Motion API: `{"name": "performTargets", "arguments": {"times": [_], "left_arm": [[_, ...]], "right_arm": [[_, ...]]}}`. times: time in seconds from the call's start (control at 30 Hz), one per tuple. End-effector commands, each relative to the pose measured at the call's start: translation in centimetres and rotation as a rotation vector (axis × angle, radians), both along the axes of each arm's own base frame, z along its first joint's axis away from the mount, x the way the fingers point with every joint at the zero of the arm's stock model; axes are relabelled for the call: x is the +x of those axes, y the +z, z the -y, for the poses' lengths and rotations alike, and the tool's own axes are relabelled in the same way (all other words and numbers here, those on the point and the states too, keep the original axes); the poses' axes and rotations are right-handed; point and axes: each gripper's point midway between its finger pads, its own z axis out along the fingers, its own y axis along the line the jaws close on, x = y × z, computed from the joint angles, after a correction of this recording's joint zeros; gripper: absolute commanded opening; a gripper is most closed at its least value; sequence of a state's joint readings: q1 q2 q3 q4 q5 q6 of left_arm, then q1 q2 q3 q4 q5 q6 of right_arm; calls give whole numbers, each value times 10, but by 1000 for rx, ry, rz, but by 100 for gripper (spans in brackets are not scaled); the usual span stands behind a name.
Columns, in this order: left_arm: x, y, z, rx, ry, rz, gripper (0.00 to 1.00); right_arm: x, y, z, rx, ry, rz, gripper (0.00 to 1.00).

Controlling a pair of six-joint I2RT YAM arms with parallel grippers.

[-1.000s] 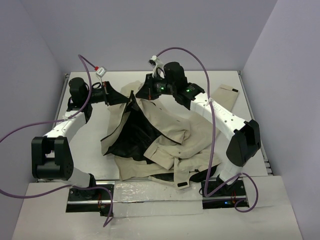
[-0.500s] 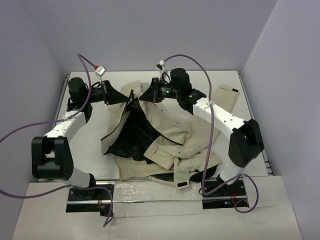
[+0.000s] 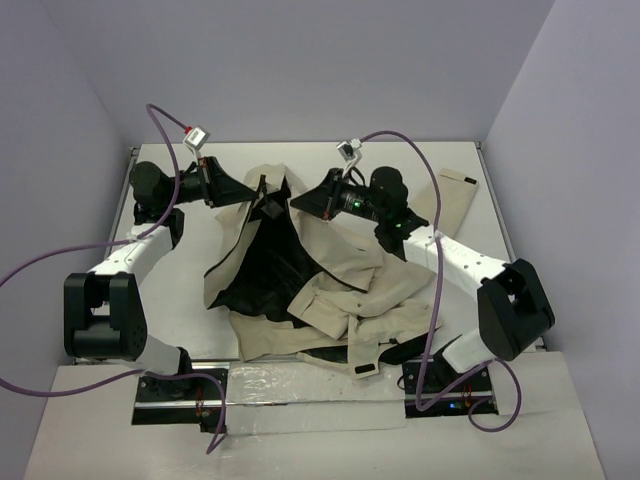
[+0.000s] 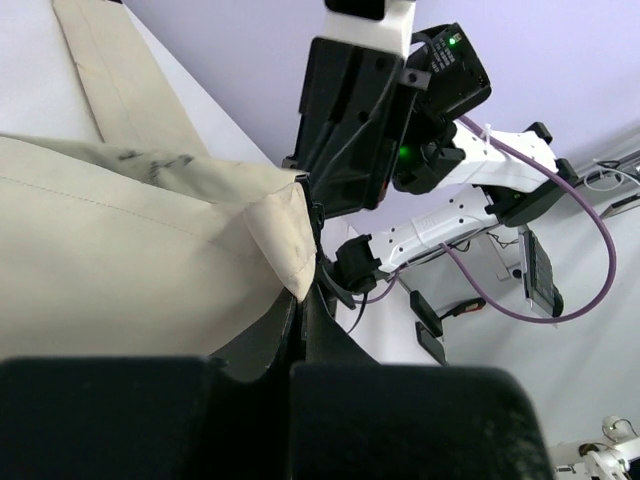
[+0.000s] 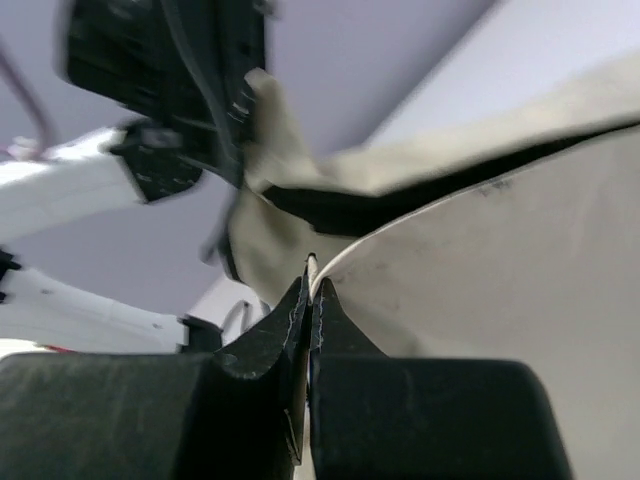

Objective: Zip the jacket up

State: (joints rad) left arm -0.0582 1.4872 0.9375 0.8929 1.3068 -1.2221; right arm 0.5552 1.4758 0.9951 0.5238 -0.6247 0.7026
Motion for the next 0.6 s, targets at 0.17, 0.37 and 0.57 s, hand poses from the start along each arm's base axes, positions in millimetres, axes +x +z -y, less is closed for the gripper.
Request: {"name": "performTargets", "arguments": {"times": [0.17,0.37,0.57], "left_arm": [[-15,16,2,-15,-35,91,0],[-18,19,1,-5,-33,108,0],[-18,18,2,-10,-35,99,0]], "right_arm": [[-24,70,3,384,261,194,0],[-14,72,-1,385,232,192,0],[-14,72,-6,345,241,201,0]]}}
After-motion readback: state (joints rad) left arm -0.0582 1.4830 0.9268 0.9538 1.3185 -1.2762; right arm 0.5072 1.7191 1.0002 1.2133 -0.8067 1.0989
